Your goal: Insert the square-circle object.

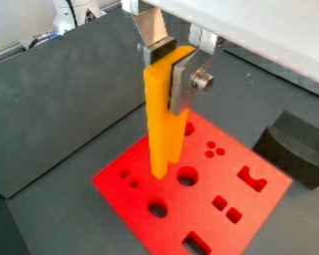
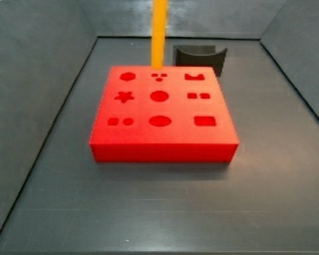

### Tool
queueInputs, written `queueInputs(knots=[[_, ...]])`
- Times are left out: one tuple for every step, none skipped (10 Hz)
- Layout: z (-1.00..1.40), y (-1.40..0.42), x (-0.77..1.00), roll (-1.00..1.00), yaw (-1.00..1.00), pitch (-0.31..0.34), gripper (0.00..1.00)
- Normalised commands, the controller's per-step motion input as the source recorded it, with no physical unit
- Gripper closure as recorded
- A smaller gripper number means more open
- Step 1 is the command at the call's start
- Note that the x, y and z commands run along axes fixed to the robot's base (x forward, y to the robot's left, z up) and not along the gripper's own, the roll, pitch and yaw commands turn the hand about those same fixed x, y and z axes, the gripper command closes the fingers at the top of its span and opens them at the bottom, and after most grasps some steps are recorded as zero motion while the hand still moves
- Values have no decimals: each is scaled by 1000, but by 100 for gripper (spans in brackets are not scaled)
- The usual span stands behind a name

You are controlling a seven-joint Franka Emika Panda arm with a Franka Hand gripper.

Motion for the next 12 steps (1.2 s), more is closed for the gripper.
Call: queueInputs(knots=[[-131,-157,0,0,-9,-89,100],[-234,-160,23,0,-906,-146,100],[-263,0,0,0,-1000,-54,100],[-263,0,0,-3,-1000,-57,100],[-254,0,0,0,-1000,-59,100],[-237,0,0,0,-1000,-60,100],[-234,0,0,0,-1000,-59,100],[-177,0,0,0,-1000,-51,100],[-131,0,0,0,-1000,-11,100],[-137,0,0,0,-1000,-9,100],[-203,0,-14,-54,-1000,-84,100],[-140,-37,-57,-193,-914,-191,100]])
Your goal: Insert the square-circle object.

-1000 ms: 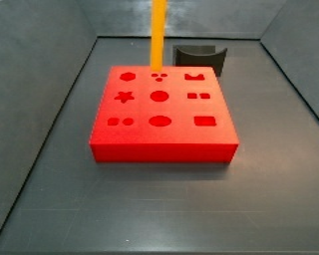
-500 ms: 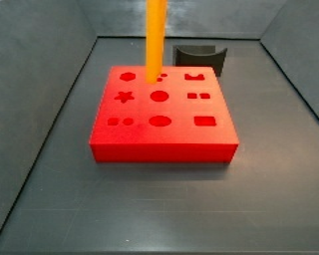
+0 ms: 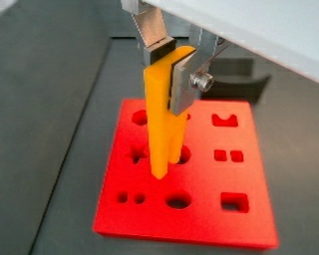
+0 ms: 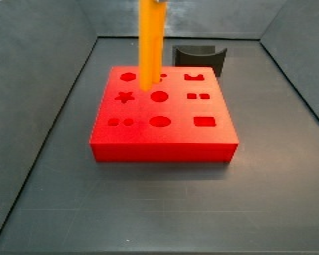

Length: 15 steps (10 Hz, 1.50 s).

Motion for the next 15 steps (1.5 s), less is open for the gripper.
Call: queueInputs(knots=[[-131,-37,-63,-191,-911,-194,100],[-109,-17,-51,-173,-911,-191,100],[-117,-26,-57,-181,-911,-193,100],[-17,0,-83,-96,-869,-219,100],[0,0,-69,-69,-871,-230,100],[0,0,-69,-43,-877,-234,100],[0,0,-66,-36,-837,-250,100],[0,0,-106,-4,-771,-269,100],[-37,0,-54,-43,-820,-273,100],[-120,0,0,-90,-897,-266,100],[-140,0,0,-100,-934,-249,100],[-143,0,0,-117,-923,-236,100],[-246,-140,-554,0,-206,-204,100],[0,-249,-460,189,-151,-134,100],[43,-291,-691,317,-23,-139,100]])
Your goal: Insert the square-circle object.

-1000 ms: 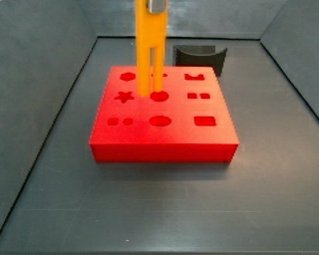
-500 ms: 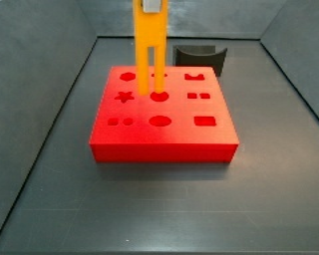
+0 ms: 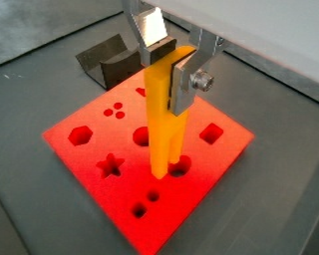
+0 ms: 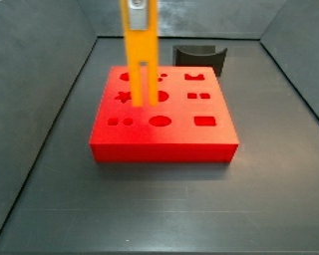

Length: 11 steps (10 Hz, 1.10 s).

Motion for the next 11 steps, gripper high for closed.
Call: queueInputs(knots=[[0,-209,-783,229,0,-187,100],[0,-226,-720,180,0,-211,100],[-46,0,0,-14,46,-67,100],[-134,0,0,-24,0,-50,100],[-194,0,94,-173,-51,-41,100],[-226,89,194,-270,0,-83,100],[-126,77,37,-271,11,-101,100],[-69,40,0,-121,0,-41,100],[-69,0,-46,0,0,0,100],[-109,0,-94,0,0,0,100],[-237,0,-3,-1,0,-24,100]])
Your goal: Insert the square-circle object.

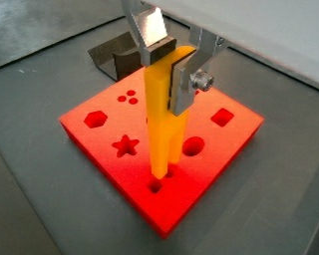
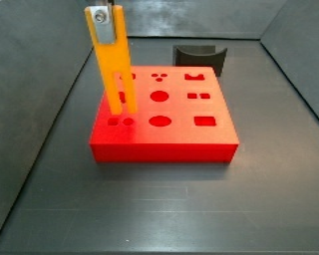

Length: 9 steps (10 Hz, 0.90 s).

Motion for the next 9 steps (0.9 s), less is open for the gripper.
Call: queueInputs(knots=[[-297,0,0,-19,0,-50,100],[-263,0,0,-64,0,-53,100],[-249,0,14,-51,0,-43,100],[-240,0,0,0,0,-37,100],[-189,3,-169,0,0,-14,100],[-157,0,-69,0,0,-16,100],[-149,0,0,0,17,-4,100],[0,23,0,0,0,0,100],[-640,-111,246,137,0,140,100]])
